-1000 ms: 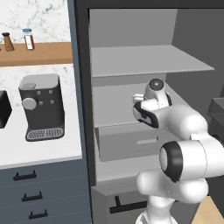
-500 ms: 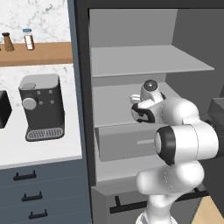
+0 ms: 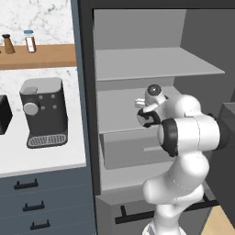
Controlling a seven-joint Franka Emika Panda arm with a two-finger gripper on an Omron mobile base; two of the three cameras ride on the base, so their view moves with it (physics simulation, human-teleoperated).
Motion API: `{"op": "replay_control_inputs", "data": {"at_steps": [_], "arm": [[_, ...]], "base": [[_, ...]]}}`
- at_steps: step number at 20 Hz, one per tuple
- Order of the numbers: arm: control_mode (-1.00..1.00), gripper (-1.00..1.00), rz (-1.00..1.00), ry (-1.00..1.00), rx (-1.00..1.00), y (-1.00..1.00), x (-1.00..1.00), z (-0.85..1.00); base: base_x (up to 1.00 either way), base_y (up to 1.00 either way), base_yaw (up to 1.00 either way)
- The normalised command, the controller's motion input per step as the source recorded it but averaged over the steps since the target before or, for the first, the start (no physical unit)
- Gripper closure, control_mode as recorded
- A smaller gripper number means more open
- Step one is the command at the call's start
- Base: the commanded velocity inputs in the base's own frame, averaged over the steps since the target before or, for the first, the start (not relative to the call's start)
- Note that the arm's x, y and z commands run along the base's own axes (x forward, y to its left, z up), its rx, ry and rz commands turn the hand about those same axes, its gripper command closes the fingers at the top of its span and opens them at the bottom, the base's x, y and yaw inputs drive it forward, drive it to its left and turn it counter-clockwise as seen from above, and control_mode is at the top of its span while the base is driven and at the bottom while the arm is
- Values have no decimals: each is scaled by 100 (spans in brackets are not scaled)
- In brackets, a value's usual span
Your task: Place one lime and one steak in each tupperware on the nearby counter, to pack two identical lunches.
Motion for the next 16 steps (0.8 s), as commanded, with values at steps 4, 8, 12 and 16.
{"op": "replay_control_inputs", "data": {"at_steps": [4, 8, 12, 16], "arm": [[-100, -100, -2, 0, 0, -6, 30, -18], [-100, -100, -1, 0, 0, -2, 37, -20], [-100, -100, 0, 0, 0, 0, 43, -20], [-100, 100, -1, 2, 0, 0, 10, -30]], "base": [[0, 0, 0], [0, 0, 0], [0, 0, 0], [0, 0, 0]]}}
